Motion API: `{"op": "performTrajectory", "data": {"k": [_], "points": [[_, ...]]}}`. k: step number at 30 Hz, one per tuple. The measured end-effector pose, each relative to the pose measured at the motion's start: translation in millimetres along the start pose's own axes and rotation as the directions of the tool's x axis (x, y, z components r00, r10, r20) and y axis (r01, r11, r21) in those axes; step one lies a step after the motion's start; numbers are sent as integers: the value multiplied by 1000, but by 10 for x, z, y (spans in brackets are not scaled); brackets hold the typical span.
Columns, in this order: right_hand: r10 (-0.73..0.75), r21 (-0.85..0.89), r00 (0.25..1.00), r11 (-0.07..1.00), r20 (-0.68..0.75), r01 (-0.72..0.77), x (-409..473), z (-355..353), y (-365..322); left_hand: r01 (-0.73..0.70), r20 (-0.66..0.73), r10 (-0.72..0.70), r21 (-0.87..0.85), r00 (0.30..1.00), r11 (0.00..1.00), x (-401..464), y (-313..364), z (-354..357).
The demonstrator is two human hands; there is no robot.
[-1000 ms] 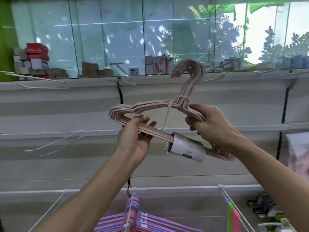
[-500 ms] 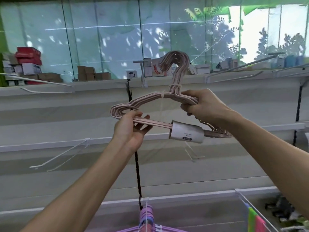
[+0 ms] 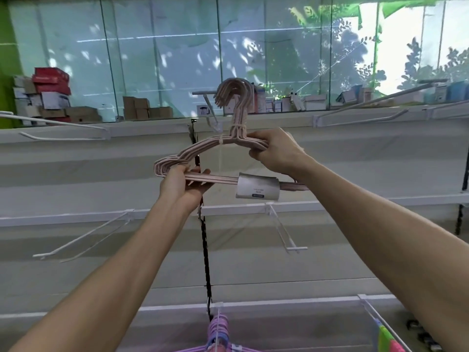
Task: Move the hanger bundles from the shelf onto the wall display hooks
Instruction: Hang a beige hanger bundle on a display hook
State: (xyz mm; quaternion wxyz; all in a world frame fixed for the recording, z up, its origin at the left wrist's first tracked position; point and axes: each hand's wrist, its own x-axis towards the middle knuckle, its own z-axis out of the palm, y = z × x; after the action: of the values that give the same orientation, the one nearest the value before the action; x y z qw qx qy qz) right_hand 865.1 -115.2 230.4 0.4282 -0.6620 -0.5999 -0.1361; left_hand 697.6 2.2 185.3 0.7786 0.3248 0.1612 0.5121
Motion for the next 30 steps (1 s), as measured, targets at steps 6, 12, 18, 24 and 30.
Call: {"op": "performTrajectory", "data": {"k": [6,12,18,24,30], "points": [[52,-88,999,995,14,-50,248,148,50,8,-17,-8,-7,1000,1000,204,27,-16],[62,-145,998,988,22,-58,376,249,94,7,-33,-7,-14,999,1000,415,44,-40],[57,-195,998,979,26,-51,459,362,111,12,-50,-14,-25,999,1000,561,21,-107],[43,-227,999,973,31,-35,506,416,126,-5,-58,2,-36,998,999,705,-25,-135],[33,-276,999,961,42,-20,602,421,69,-22,-62,20,-26,998,999,833,0,-136]]}}
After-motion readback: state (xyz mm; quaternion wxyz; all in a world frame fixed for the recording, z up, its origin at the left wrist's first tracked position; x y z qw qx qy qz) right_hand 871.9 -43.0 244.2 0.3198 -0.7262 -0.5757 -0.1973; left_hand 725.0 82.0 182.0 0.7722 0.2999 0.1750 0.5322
